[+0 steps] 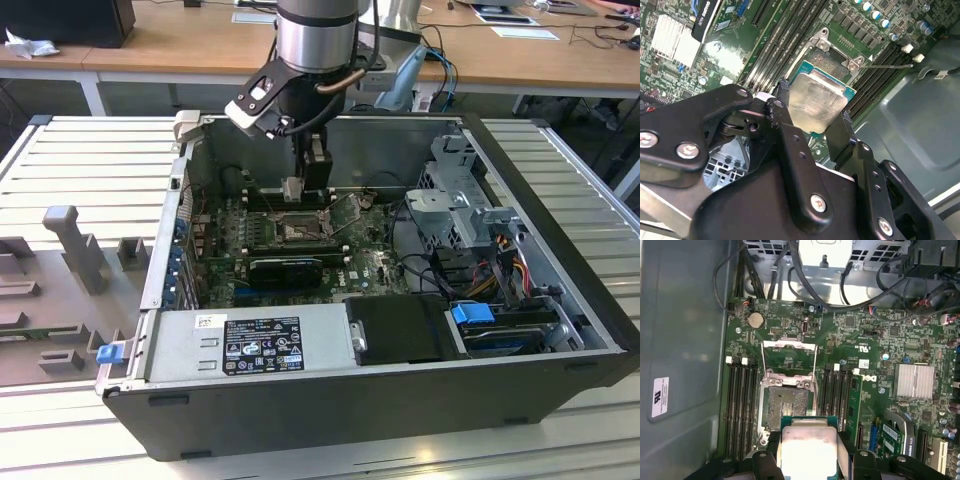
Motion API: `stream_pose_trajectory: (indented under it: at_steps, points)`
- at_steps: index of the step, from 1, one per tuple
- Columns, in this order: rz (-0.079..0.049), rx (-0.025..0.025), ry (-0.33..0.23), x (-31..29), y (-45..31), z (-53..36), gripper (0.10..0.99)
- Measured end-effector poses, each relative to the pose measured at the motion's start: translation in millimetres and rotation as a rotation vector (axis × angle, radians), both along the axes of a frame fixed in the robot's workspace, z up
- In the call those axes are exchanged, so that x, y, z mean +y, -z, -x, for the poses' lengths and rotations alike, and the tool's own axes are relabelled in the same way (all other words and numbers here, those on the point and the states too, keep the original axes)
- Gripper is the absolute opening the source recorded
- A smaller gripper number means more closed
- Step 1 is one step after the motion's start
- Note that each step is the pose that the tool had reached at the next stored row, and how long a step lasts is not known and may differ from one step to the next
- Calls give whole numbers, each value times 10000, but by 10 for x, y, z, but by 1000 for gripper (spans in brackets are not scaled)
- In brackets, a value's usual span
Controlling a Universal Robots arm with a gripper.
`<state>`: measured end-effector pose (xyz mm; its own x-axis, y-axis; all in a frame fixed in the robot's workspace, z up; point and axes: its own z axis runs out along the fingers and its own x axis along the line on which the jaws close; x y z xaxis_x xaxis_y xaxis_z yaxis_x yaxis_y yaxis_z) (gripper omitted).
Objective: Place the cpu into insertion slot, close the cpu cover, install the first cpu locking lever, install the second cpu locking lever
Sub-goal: 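Place the cpu into insertion slot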
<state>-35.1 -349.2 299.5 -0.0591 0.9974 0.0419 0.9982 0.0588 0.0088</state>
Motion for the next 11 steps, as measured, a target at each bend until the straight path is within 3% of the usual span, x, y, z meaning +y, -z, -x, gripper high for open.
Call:
stream_pose_trajectory:
  at_steps: [11]
  points:
    - [-27,0,490,3,78,0,533]
